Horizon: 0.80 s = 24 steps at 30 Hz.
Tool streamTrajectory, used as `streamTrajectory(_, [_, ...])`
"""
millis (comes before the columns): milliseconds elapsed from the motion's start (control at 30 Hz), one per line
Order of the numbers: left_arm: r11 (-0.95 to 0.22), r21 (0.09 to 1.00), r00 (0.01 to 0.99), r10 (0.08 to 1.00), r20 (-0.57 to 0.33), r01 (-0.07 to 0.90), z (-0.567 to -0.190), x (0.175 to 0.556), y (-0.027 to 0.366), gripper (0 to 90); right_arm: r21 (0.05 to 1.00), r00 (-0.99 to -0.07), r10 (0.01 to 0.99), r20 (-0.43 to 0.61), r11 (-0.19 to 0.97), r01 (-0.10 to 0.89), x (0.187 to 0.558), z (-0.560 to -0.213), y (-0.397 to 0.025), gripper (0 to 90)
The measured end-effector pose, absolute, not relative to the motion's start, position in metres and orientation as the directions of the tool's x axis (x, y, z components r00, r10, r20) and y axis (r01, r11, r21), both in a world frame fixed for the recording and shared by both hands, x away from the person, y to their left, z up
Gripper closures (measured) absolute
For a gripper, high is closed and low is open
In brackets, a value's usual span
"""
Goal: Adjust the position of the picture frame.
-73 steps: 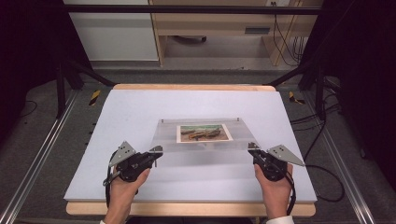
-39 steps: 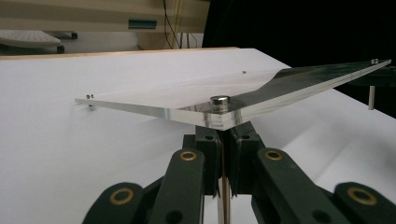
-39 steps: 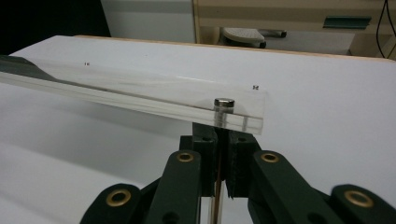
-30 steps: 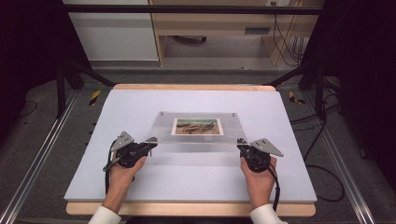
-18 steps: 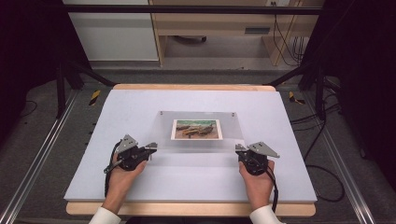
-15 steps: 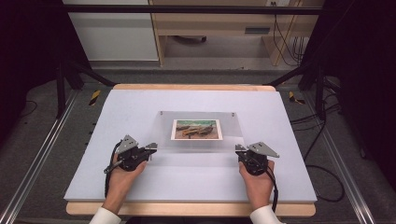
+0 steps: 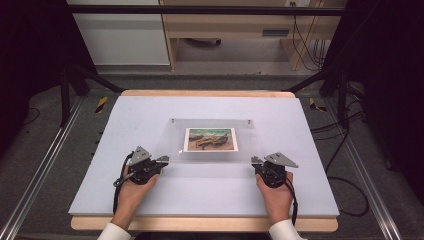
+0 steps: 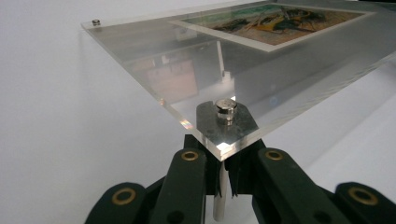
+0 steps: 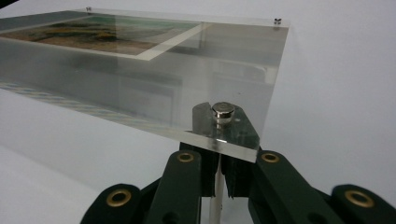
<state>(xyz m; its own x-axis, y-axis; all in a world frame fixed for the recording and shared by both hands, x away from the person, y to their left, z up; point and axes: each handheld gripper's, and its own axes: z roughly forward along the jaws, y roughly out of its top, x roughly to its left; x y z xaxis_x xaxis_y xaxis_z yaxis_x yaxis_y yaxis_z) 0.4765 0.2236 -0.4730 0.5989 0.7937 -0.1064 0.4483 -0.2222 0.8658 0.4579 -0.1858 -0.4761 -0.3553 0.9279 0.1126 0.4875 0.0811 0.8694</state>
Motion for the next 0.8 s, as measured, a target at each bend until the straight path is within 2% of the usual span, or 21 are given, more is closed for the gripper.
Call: streamTrajectory(800, [-0.239,0.853,0.595,0.798,-0.100,0.464,-0.4776,0.4754,0.2210,84.0,0.847,-0.365,0.923,0.122,0.095,0.523,0.4605,-0.4798,-0.1874,84.3])
